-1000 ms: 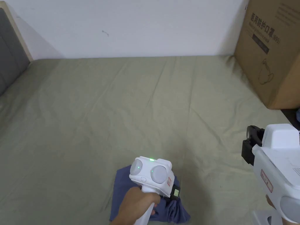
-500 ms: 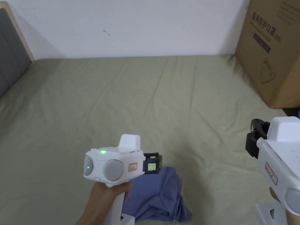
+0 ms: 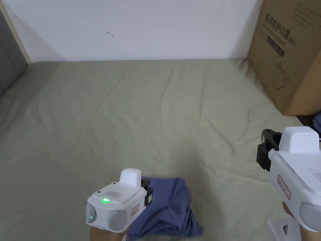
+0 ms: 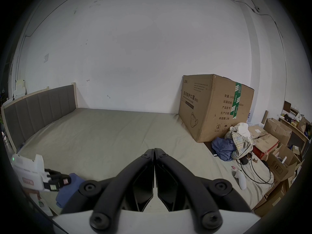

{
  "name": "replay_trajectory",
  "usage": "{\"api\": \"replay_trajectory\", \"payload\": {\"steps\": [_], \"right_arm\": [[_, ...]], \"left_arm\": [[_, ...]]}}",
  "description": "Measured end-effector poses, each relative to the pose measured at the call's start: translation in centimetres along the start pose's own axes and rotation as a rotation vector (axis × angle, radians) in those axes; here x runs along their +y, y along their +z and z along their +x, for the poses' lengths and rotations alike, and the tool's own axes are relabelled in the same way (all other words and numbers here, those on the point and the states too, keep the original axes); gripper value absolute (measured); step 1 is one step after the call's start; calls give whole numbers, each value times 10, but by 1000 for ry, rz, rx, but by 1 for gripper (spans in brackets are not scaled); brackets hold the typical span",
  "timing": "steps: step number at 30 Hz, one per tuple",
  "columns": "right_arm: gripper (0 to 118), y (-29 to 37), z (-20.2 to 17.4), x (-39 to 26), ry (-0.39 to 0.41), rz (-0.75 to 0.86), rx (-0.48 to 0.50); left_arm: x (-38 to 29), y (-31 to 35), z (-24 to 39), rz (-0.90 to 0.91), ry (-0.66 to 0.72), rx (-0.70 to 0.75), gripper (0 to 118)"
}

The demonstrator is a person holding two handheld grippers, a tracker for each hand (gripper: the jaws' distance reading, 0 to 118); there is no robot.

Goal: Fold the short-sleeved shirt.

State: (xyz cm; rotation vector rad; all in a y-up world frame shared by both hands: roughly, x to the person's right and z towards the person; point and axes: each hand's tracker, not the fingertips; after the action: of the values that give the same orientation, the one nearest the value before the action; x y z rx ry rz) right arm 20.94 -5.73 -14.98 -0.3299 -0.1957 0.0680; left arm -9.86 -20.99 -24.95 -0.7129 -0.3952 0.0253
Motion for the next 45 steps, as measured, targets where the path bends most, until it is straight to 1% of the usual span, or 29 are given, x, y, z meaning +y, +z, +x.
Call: {"api": "replay_trajectory", "payload": {"steps": [6,7,10,13,16,29,31,33,38,41,45], "right_arm": [[0,0,7,-4,3,-10,-12],[0,0,9,-5,4,-14,-17],[0,-1,14,-8,-1,-25,-31],[0,0,18,-12,-2,-33,-41],[0,0,20,-13,-2,-41,-51],[0,2,16,-9,-3,-32,-46],[0,4,14,-9,3,-31,-44],[0,6,13,-8,2,-30,-40],[0,11,7,-1,0,-4,-22],[0,14,1,5,-1,22,-9],[0,20,-7,15,-7,61,5]], "left_arm": [[-25,-27,31,-42,-46,-76,0],[-28,-35,39,-58,-72,-93,0],[-39,-54,57,-92,-150,-92,0],[-42,-61,68,-108,-154,-92,0],[-45,-59,77,-95,-185,-82,0],[-54,-48,91,-70,-141,-130,0],[-52,-43,93,-65,-143,-169,0],[-49,-33,95,-26,-150,-199,0],[-12,5,88,117,-115,-191,0],[17,31,76,203,-100,-162,0],[52,63,57,322,-113,-80,0]]}}
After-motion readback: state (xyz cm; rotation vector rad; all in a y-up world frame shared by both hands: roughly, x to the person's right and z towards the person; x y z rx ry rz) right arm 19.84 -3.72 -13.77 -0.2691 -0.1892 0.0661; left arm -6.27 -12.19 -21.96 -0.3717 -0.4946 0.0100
